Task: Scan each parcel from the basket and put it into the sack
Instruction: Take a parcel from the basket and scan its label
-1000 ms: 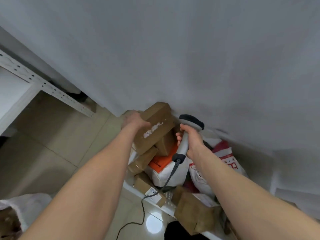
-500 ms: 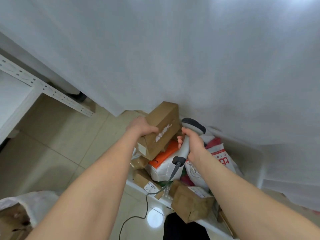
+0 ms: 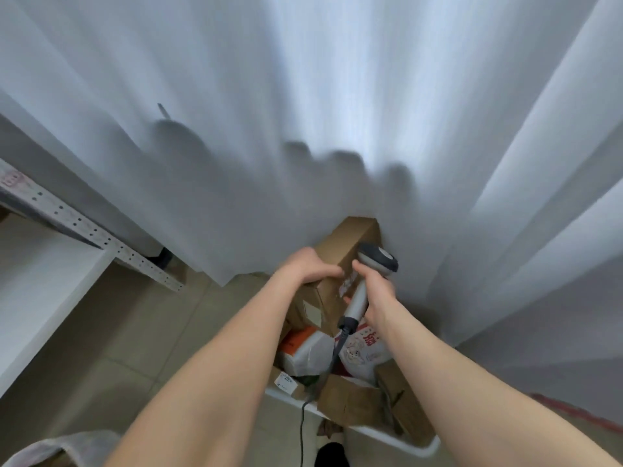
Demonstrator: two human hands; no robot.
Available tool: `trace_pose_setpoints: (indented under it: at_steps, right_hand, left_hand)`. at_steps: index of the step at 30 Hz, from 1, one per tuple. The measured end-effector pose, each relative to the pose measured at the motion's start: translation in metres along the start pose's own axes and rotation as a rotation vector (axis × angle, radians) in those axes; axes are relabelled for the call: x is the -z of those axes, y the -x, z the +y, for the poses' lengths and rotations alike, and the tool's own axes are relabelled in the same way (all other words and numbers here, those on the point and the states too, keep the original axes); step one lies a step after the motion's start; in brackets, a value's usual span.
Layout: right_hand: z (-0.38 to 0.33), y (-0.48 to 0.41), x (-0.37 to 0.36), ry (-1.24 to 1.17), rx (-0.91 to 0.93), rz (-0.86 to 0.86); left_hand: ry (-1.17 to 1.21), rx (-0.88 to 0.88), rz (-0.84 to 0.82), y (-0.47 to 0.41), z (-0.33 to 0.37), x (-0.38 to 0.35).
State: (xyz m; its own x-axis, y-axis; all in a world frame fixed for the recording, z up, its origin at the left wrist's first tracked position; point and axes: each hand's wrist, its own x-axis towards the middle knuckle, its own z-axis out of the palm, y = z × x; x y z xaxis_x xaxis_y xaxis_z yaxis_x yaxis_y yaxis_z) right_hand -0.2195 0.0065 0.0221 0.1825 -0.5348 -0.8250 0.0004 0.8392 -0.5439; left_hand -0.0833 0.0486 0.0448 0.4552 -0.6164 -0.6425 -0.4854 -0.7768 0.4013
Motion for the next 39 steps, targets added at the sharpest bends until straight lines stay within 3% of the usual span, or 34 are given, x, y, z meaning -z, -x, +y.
trace_pose_setpoints:
  at_steps: [5, 10, 14, 20, 26, 30, 35, 39]
  right_hand:
    - [-0.014, 0.060, 0.043, 0.000, 0.038, -0.096]
    - [-0.025, 0.121, 0.102, -0.030, 0.079, -0.162]
    - [-0.031, 0.168, 0.134, -0.034, 0.071, -0.255]
    - [-0.039, 0.217, 0.160, -0.129, 0.098, -0.410]
    - [-0.049, 0.236, 0.159, -0.121, 0.251, -0.401]
    - [-0.041, 0.247, 0.145, -0.094, 0.302, -0.389]
    - [-0.036, 0.256, 0.133, 0.010, 0.407, -0.287]
    - [-0.040, 0.267, 0.130, 0.081, 0.491, -0.197]
  left_hand:
    - [0.271, 0.005, 0.099, 0.077, 0.036, -0.008]
    - [0.757, 0.060, 0.146, 0.158, 0.061, -0.025]
    - [0.758, 0.008, 0.161, 0.208, 0.071, -0.037]
    - [0.834, 0.115, 0.046, 0.268, 0.076, -0.024]
    - [1.185, -0.032, -0.082, 0.281, 0.057, -0.002]
    - [1.269, -0.110, -0.138, 0.288, 0.044, 0.014]
    - [1.213, -0.220, 0.016, 0.288, 0.044, 0.021]
    - [1.165, -0.208, 0.152, 0.281, 0.040, 0.017]
